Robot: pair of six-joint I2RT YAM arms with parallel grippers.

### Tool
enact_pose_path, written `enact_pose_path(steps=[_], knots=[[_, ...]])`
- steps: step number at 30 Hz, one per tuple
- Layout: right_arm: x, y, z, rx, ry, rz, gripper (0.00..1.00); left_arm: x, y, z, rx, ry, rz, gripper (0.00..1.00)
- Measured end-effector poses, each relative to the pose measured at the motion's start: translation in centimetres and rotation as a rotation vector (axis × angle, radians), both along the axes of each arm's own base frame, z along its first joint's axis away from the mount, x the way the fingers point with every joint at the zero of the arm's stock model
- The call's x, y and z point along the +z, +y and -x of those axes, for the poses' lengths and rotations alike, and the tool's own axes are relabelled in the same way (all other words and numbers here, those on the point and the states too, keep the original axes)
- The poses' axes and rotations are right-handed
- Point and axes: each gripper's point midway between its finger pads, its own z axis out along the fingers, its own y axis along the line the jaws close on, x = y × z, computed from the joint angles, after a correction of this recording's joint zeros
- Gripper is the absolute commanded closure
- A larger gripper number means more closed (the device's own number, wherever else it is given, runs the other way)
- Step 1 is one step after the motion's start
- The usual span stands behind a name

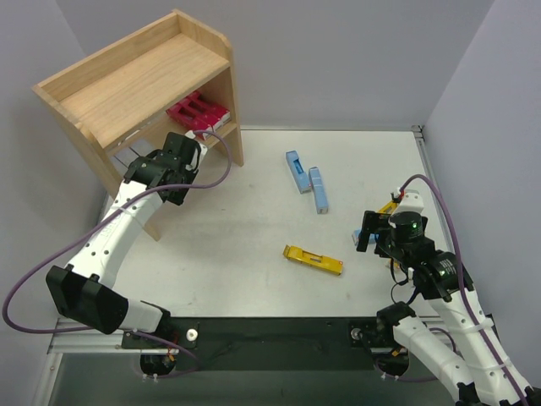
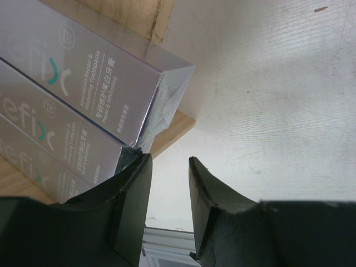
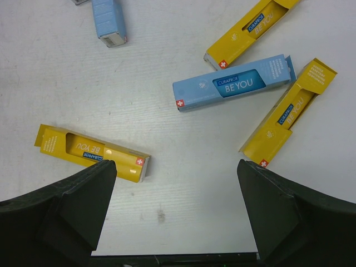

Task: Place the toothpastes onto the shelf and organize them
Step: Adjust the toothpaste on the shelf.

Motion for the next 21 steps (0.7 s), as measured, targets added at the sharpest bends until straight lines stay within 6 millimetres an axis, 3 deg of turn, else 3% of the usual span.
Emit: enact_pose_path(steps=[14,21], knots=[[0.0,0.0,0.0,0.0,0.0,-0.001,0.03,-0.9,-3.2,0.4,-0.105,0.047,0.133,0.56],[0.0,0.0,0.0,-0.002,0.0,-0.003,0.03,-1.0,-3.9,-1.5,-0.109,0.034,0.133,0.56]])
